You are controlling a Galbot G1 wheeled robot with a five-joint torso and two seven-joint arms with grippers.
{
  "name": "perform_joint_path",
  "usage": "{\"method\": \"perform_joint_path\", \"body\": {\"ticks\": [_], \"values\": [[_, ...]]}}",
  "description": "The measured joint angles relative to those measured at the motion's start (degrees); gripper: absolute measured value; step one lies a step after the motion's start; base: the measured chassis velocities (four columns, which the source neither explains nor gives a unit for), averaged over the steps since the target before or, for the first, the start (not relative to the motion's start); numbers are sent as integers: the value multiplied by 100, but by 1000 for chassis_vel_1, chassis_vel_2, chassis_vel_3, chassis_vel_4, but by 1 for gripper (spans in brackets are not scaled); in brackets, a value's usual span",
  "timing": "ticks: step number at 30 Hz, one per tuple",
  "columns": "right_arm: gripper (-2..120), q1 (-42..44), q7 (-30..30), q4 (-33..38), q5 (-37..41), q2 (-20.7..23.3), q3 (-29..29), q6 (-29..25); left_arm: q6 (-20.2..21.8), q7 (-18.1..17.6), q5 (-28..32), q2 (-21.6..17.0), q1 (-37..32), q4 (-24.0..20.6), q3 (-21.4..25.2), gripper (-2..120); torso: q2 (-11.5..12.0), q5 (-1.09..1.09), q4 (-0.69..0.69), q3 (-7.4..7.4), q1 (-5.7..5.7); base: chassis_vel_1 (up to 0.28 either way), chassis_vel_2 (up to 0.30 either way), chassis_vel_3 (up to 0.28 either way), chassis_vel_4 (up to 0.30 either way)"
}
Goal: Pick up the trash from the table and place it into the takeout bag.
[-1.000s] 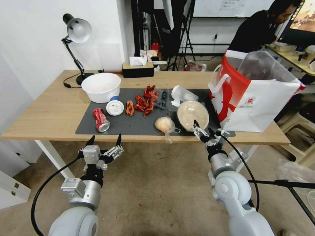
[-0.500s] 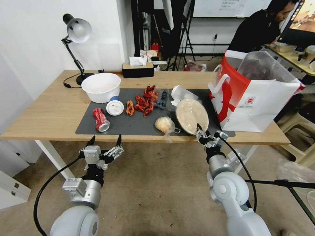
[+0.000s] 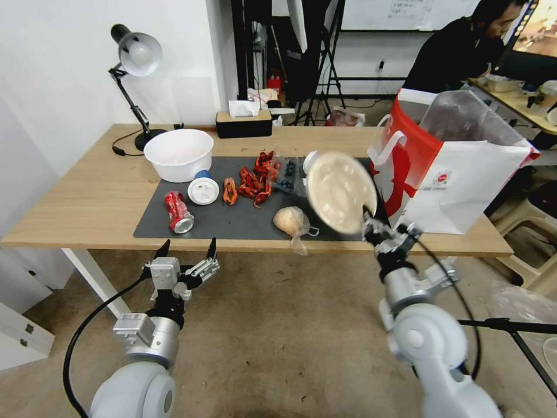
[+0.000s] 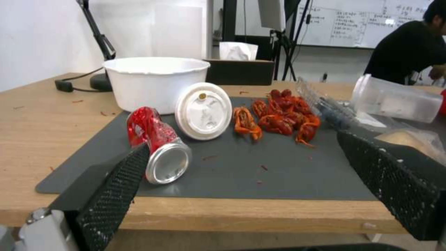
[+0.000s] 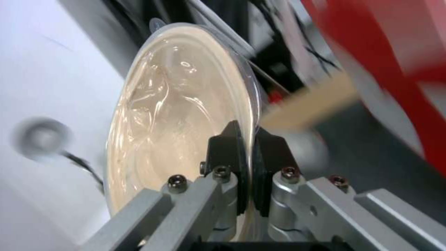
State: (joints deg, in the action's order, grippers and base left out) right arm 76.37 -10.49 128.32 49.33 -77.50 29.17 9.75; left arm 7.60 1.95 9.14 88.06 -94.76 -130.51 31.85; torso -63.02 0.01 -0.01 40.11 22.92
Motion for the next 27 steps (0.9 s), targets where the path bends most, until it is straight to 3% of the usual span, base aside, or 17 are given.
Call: {"method": "perform_joint_path", "body": {"ticks": [4,9,17,27], "values": [[1,-323,294,385,334,426,451,-259,-68,12,-6,-2,-29,1,3,100,0,0,0,0,0,0,0,0,0],[1,-778,295,309,181,889,798,-554,-125,29,-21,3,-62,1,3,100,0,-2,2,0,0,0,0,0,0],[1,-1720,-300,-792,-1024,1701,1258,-674,-242,97,-89,55,-125,2,-21,100,0,0,0,0,2,0,0,0,0],[1,-2114,-715,-1574,-1650,1892,1092,-399,-301,158,-123,110,-138,23,-38,100,0,-1,1,1,2,0,0,0,0]]}}
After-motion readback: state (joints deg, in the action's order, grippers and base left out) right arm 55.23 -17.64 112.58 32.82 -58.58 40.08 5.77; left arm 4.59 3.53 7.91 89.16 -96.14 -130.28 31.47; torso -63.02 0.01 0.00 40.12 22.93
